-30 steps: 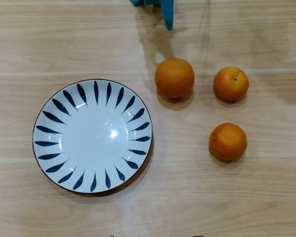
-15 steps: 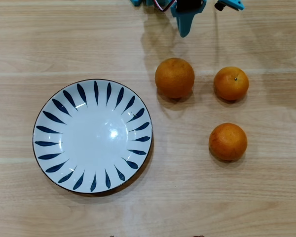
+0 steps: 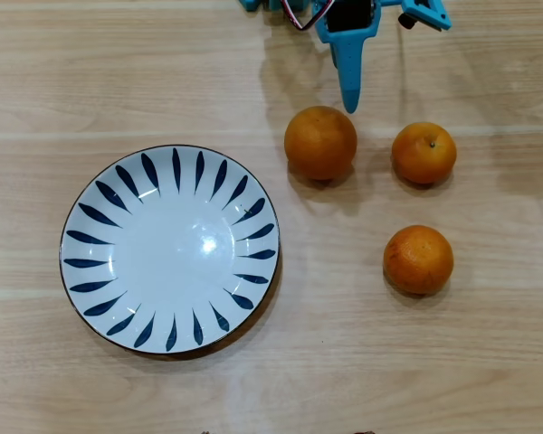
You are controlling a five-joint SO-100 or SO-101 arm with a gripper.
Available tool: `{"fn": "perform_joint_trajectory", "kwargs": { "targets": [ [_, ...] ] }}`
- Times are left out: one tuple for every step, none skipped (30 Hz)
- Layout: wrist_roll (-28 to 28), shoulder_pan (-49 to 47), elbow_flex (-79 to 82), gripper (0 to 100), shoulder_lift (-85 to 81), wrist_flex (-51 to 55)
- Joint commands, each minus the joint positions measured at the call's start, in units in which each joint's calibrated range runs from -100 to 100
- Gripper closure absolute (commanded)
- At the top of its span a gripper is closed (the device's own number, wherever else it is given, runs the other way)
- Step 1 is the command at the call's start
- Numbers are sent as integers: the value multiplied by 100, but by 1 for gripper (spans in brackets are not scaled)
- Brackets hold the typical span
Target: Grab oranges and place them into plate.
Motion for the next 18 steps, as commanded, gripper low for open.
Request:
{"fn": "perform_joint_trajectory", "kwargs": {
  "targets": [
    [-38,-45,-306,66,125,38],
    [-49,-45,-387,66,142,38],
    [-90,-28,-496,66,176,38],
    [-195,-12,-587,67,218,72],
    [-362,-12,-641,67,252,175],
    [-582,-20,-677,67,277,279],
    [-859,-20,-732,67,328,407],
    [-1131,-20,-768,67,404,511],
    [-1397,-20,-822,67,488,579],
    [-1633,-37,-840,67,556,597],
    [-1821,-53,-858,67,632,605],
    [-1972,-61,-867,67,691,571],
    [-2103,-85,-876,66,742,545],
    [-2213,-157,-876,66,793,545],
    [-2302,-198,-876,66,860,536],
    [-2375,-230,-876,64,928,528],
    [-2448,-246,-876,63,987,485],
    [-2490,-270,-876,61,1055,433]
  ]
}}
